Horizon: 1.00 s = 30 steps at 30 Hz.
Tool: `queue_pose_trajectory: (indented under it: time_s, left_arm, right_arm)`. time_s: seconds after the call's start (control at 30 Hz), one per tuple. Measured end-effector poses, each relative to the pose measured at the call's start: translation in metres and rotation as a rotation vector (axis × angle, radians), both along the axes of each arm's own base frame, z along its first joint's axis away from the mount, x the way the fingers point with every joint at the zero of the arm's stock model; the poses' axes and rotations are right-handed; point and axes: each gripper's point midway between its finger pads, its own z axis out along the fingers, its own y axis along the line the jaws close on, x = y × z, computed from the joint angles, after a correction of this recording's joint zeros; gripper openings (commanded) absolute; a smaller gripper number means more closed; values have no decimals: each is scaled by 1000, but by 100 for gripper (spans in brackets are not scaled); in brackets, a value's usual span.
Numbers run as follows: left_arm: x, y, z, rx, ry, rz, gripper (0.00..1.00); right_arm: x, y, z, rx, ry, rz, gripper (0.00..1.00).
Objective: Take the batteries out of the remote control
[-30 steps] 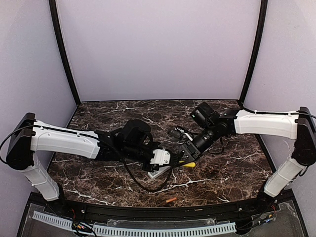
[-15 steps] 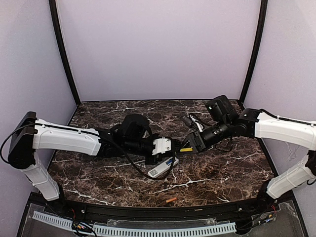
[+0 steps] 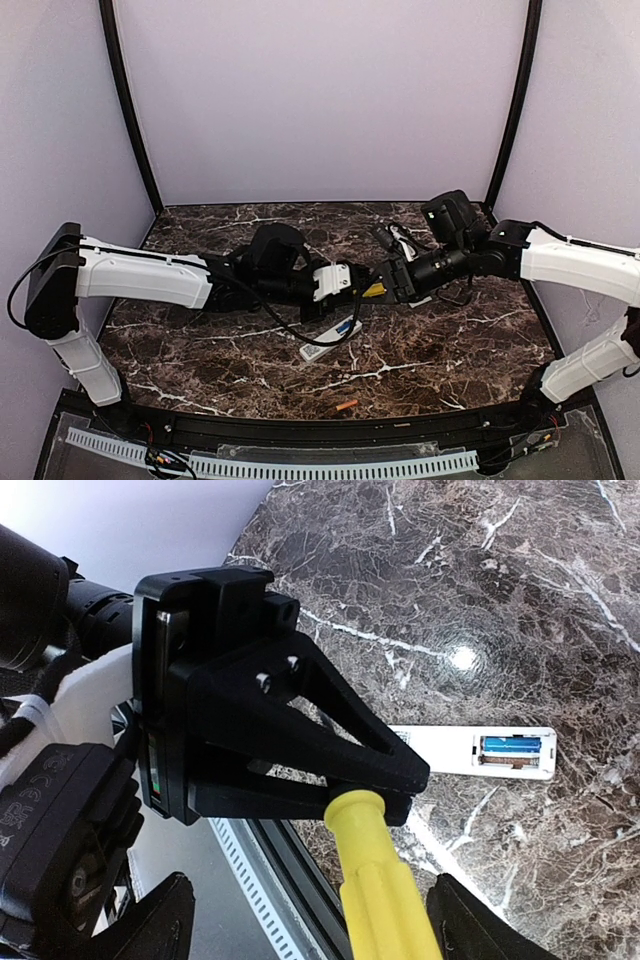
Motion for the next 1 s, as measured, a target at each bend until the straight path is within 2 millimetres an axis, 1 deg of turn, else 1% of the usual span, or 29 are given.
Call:
queue_pose_trajectory:
  time_s: [0.23,0.57,0.63,0.9,1.0]
  left_arm:
    - [2,-1,-1,0,6,12,0]
    - [6,-3,4,-13,5,27,0]
    - [5,-3,4,-14,7,26,0]
    - [2,-5,5,-23,20,11,0]
    - [2,-6,7,-34,19,10,0]
  right_arm:
    - [1,0,0,-1,15,-17,71]
    - [5,2,-2,-5,33,-38,60]
    - [7,2,-3,-10,31,-49,58]
    - [25,-5,-1,-5,26,-122,45]
    - [27,-4,1,9,30,-124,42]
